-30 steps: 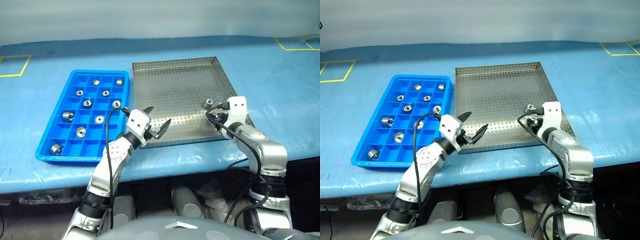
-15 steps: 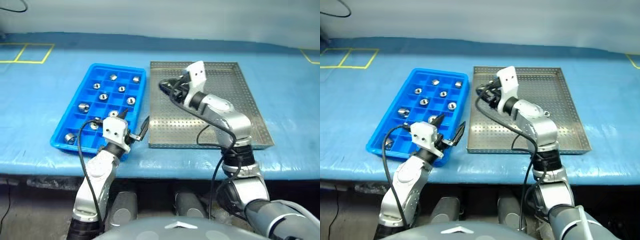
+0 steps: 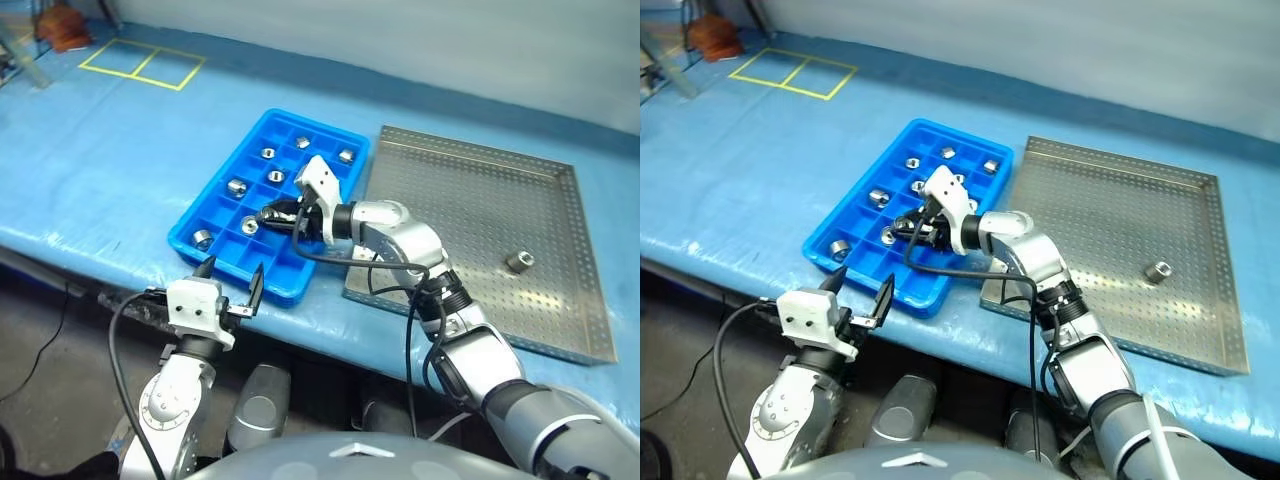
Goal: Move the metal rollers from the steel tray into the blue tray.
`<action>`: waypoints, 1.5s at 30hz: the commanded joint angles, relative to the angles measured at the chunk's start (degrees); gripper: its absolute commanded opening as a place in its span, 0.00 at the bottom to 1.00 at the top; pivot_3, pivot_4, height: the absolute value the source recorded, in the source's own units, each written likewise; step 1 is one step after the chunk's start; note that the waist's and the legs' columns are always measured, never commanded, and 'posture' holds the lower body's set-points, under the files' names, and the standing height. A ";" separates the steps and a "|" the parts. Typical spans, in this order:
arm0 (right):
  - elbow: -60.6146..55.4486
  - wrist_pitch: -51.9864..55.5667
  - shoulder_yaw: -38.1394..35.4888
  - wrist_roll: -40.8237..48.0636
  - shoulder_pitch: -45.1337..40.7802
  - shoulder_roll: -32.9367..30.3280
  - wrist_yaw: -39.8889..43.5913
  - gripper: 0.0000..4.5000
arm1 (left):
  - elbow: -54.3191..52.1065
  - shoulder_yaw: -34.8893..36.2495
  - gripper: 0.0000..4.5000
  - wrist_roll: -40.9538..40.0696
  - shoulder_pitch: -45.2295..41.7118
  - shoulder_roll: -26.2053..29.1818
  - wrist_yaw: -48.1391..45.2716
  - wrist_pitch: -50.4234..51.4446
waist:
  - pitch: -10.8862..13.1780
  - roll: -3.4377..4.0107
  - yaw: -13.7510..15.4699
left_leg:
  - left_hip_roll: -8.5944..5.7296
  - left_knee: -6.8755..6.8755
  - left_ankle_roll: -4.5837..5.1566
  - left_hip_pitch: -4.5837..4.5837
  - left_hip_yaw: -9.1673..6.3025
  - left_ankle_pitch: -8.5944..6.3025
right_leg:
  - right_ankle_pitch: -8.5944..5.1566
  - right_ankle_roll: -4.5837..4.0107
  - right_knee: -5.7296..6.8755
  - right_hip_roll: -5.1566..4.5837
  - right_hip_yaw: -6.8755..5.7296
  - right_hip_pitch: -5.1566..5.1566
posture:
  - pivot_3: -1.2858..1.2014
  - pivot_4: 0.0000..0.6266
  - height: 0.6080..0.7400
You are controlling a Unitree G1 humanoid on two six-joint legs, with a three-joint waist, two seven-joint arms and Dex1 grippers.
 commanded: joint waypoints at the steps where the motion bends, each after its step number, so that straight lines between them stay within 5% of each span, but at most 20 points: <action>1: -1.79 -1.30 2.28 -0.38 -0.62 0.02 3.56 0.38 | -3.22 0.23 0.93 0.88 0.21 0.02 0.60 -1.35 | 0.00 0.00 2.84 | 0.00 0.01 -0.05 -0.10 -0.01 -0.01 | 0.00 0.00 0.00 0.00 -0.03 -0.09 | 0.79 0.24 1.00; 6: -3.69 -0.13 4.40 -0.67 1.25 -2.37 7.14 0.38 | -2.70 0.15 0.93 1.43 -0.14 0.48 0.38 -1.05 | -0.02 -0.03 10.28 | 0.04 0.05 -0.31 -0.30 0.02 -0.17 | -0.05 -0.05 -0.03 0.00 -0.16 -0.61 | 0.78 0.24 1.00; 11: -5.26 1.75 0.81 1.51 1.78 -4.03 7.38 0.38 | -1.62 -0.10 0.93 1.20 -2.68 1.39 -0.81 -0.17 | -0.05 -0.08 13.82 | 0.35 0.09 -0.64 -0.24 0.21 -0.40 | -0.10 -0.10 -0.05 -0.02 -0.49 -0.70 | 0.76 0.24 1.00; 20: -8.92 3.44 -2.32 3.05 2.82 -8.80 8.64 0.38 | 0.26 -1.20 0.93 1.18 -5.87 2.35 -2.23 0.75 | -0.07 -0.04 15.97 | 1.08 0.17 -1.19 -0.30 -0.19 -0.81 | -0.21 -0.60 0.13 0.08 -2.12 -0.59 | 0.74 0.24 1.00; 36: -9.58 3.31 1.43 -2.88 4.63 -15.68 8.49 0.38 | 1.29 -1.64 0.93 1.65 -8.11 2.95 -3.29 1.38 | -0.10 -0.01 15.73 | 1.11 0.27 -1.26 -0.19 -0.22 -0.80 | -0.22 -0.62 0.24 0.10 -2.20 -0.50 | 0.73 0.24 1.00; 44: -12.76 4.73 -4.33 -0.63 6.73 -14.92 3.72 0.94 | 3.82 -2.56 0.93 1.34 -12.36 3.73 -5.16 1.89 | -0.11 0.02 15.31 | 1.12 0.34 -1.28 -0.12 -0.24 -0.79 | -0.22 -0.62 0.25 0.09 -2.23 -0.52 | 0.68 0.24 1.00; 45: -13.81 4.96 -6.34 0.24 7.37 -14.53 2.20 0.94 | 4.89 -2.87 0.93 1.16 -13.75 3.78 -5.72 1.65 | -0.12 0.04 15.16 | 1.12 0.36 -1.28 -0.11 -0.24 -0.79 | -0.22 -0.62 0.25 0.09 -2.24 -0.53 | 0.68 0.24 1.00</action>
